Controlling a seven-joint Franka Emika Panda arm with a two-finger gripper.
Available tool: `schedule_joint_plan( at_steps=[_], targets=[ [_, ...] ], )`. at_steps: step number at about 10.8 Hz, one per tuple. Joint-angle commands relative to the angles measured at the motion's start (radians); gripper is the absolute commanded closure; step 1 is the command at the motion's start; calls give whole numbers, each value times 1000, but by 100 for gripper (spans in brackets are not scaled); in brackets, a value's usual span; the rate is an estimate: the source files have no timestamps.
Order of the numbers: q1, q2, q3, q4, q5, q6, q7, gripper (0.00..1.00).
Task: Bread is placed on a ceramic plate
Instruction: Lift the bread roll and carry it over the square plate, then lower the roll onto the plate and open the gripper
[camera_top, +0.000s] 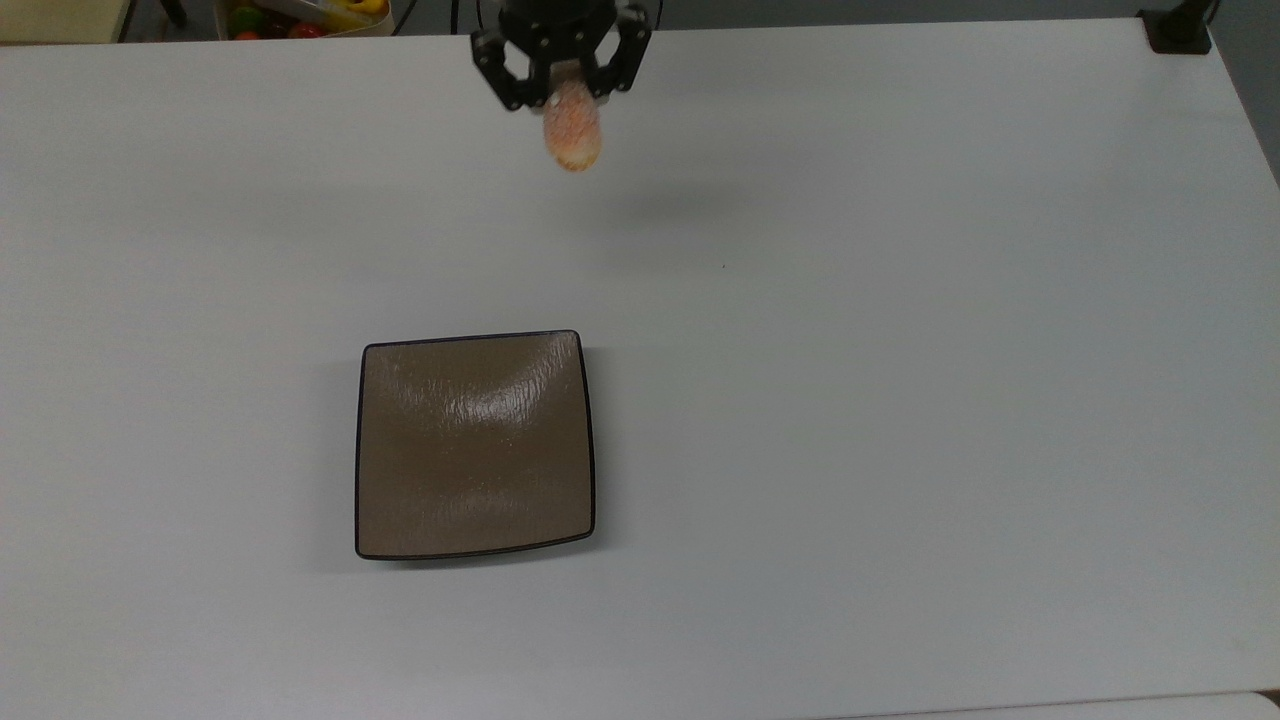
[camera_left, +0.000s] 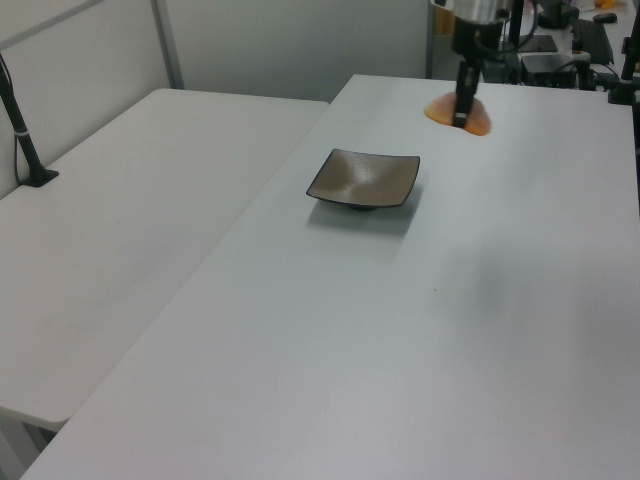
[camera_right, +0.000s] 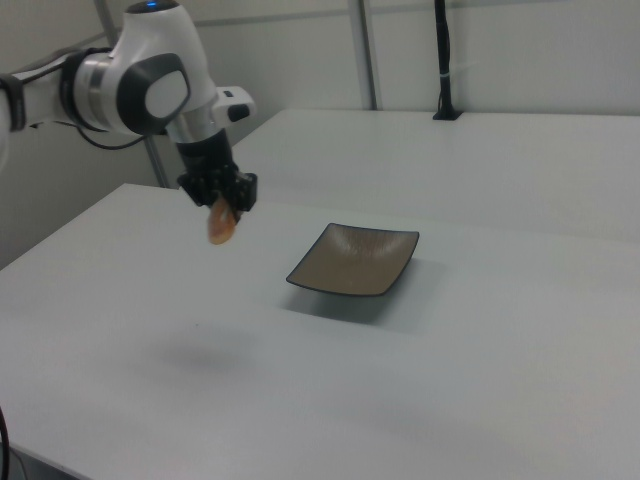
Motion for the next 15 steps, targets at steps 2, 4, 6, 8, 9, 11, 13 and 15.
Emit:
schedule_joint_plan(
  at_steps=[2,4,6,8,9,11,13,15],
  targets=[
    [-77,183,-4,130,4,223,-22,89],
    [-109,261,-4,130,3,401,-22,88],
    [-124,359,-4,145,3,553,-22,88],
    [-123,448,-4,173,3,638,-20,86],
    [-121,485,-2,179,3,673,-20,86],
    [-117,524,1,181,-2,715,-20,85],
    [-117,557,1,181,-46,736,-20,83],
    [-117,573,2,178,-49,753,-20,53]
  ],
)
